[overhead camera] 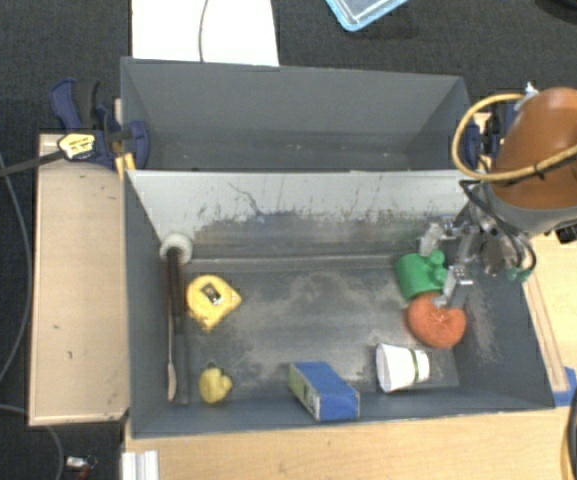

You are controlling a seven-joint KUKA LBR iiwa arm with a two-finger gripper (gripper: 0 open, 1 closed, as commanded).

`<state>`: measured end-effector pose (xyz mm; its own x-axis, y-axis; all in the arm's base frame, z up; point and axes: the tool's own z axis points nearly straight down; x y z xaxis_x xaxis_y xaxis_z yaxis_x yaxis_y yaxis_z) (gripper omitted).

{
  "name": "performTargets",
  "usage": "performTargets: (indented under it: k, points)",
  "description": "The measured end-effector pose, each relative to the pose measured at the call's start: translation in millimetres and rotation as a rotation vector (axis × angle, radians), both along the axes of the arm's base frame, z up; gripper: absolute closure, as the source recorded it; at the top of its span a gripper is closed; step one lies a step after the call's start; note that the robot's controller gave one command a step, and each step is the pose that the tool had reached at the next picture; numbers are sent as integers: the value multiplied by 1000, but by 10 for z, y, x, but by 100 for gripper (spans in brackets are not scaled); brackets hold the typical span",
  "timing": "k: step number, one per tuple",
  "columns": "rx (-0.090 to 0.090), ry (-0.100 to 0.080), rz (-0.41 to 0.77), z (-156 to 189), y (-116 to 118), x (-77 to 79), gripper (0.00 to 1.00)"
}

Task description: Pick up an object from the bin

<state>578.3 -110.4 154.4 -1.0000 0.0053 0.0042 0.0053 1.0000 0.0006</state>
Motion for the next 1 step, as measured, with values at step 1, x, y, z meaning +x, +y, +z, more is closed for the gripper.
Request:
performTargets:
  k: [1]
  points:
    - [-1, -7, 3, 40, 3, 20, 0]
